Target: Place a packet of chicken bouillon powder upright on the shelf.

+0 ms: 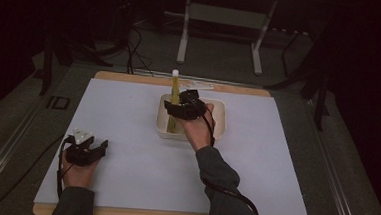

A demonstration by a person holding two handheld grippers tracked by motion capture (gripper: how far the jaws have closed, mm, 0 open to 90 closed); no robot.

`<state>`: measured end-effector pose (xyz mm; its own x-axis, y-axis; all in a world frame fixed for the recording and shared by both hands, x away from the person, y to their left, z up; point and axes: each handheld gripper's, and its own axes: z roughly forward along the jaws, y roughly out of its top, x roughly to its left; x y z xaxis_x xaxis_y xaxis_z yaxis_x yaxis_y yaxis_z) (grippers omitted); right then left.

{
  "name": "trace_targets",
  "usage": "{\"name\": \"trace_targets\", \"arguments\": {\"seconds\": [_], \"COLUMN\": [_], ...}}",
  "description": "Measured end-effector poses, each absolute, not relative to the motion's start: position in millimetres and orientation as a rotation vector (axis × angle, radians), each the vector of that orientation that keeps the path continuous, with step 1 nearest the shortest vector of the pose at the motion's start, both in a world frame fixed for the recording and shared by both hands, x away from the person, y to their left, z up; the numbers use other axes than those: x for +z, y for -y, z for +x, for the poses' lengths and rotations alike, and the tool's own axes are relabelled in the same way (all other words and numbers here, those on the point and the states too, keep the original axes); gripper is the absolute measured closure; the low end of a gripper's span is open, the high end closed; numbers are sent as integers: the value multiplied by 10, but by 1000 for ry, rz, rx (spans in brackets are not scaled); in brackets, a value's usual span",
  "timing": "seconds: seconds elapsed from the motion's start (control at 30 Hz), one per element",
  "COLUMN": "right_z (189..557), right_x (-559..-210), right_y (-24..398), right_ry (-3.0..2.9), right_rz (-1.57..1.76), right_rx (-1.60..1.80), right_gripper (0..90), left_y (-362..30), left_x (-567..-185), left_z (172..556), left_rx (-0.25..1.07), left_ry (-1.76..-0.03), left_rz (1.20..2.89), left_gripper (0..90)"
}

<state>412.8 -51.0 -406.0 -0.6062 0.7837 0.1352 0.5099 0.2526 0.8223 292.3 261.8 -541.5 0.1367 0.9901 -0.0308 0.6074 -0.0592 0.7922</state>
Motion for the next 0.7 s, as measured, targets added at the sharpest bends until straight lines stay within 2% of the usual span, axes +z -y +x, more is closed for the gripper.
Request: {"name": "trace_targets", "arguments": {"seconds": [0.7], "right_z": [3839], "right_x": [-4016], "right_y": [792], "right_ry": [-2477], "right_rz": [1035], "right_rx": [1078], "right_gripper": [286], "left_y": [-2619], "left_x": [-5415], "left_z": [2922], "left_rx": [732], "left_ry": [-1551], "left_rz": [1740], "left_gripper": [434]}}
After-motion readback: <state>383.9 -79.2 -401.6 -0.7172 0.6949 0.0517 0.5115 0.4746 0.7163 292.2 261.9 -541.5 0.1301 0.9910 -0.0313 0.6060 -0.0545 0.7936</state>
